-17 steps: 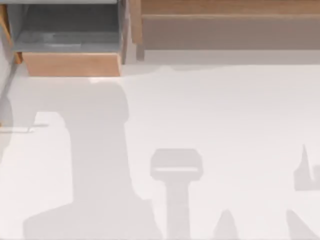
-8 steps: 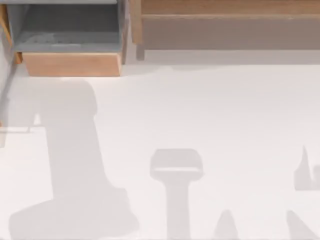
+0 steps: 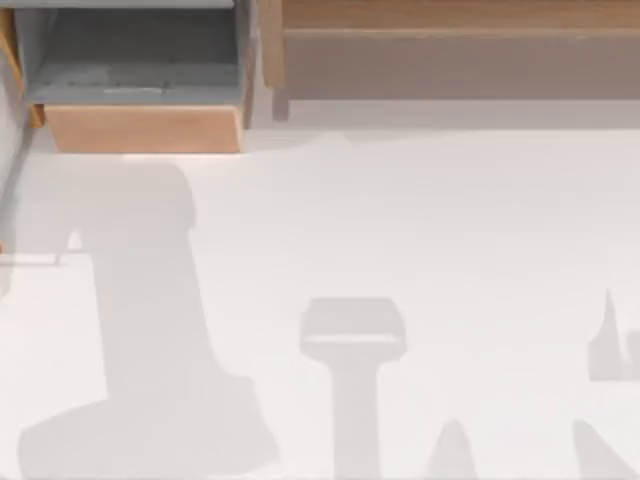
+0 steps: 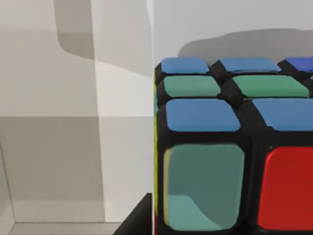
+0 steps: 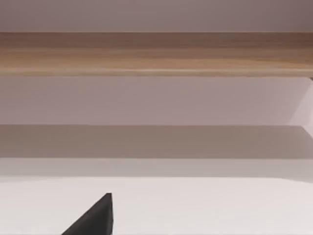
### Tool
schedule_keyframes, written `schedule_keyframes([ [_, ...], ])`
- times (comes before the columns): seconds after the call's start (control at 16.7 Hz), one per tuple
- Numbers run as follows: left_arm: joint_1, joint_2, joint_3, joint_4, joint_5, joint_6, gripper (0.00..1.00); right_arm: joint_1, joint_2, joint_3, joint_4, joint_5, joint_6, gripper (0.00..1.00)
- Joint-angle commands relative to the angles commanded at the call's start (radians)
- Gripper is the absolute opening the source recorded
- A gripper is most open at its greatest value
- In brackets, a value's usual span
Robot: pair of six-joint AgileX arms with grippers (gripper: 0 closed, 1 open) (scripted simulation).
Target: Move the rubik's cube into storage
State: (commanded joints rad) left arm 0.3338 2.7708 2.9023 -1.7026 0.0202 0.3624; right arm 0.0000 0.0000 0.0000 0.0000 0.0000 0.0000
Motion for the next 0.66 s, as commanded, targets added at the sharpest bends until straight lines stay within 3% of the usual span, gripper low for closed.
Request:
schedule_keyframes([
  [0.3,0.0,0.0,0.0,0.0,0.0,0.0,0.98,0.0,0.0,0.0,0.0,0.0,0.0,1.0],
  [0.66,0.0,0.0,0.0,0.0,0.0,0.0,1.0,0.0,0.0,0.0,0.0,0.0,0.0,1.0],
])
